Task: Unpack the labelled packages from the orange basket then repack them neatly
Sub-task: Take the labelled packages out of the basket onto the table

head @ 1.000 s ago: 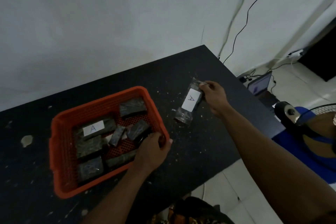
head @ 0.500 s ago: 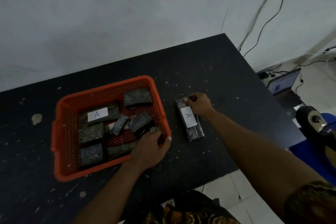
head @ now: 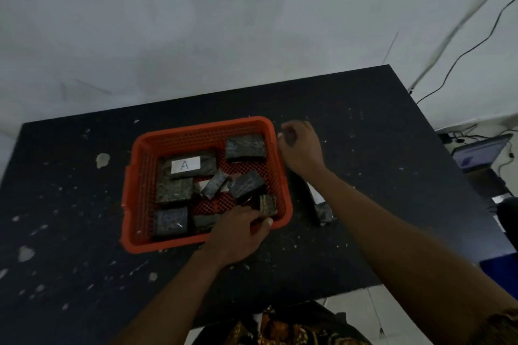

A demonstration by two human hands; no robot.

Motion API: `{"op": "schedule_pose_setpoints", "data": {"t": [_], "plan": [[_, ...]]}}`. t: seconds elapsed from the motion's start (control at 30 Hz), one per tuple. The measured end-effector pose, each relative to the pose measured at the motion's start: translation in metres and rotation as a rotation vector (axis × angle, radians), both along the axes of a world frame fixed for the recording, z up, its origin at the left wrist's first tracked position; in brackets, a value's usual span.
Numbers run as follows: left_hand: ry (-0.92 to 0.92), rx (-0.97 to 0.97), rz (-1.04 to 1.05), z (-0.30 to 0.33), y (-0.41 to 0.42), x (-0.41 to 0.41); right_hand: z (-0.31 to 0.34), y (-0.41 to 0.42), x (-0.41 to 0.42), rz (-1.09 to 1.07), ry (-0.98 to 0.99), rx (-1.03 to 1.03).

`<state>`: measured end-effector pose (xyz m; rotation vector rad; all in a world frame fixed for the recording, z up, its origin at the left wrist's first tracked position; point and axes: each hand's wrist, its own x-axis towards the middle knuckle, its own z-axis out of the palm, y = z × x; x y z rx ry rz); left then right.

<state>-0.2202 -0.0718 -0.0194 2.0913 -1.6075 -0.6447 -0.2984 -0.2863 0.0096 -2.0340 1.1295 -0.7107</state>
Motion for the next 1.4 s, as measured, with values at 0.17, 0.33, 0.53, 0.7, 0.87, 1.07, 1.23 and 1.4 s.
{"op": "schedule_pose_setpoints", "data": {"t": [0.17,0.33,0.53,0.7,0.87,1.07,1.23,1.4], "plan": [[0.047,0.057,0.013,0.007,0.024,0.024,0.005,0.049,0.035,0.473,0.083,-0.097],[0.015,0.07,0.064,0.008,0.045,0.048,-0.01,0.074,0.041,0.724,0.447,-0.125],[-0.053,0.153,0.063,0.005,0.05,0.055,-0.019,0.087,0.04,0.779,0.732,-0.249],[-0.03,0.147,0.048,0.006,0.05,0.056,-0.015,0.093,0.041,0.735,0.745,-0.266],[-0.022,0.132,0.038,0.006,0.051,0.056,-0.003,0.081,0.032,0.596,0.545,-0.079],[-0.014,0.097,0.042,0.004,0.053,0.055,0.02,0.072,0.015,0.314,0.03,0.452],[-0.034,0.121,0.027,0.004,0.052,0.056,0.03,0.082,0.006,0.306,-0.349,0.891],[-0.033,0.135,0.032,0.005,0.053,0.055,0.033,0.087,0.004,0.239,-0.443,1.009]]}}
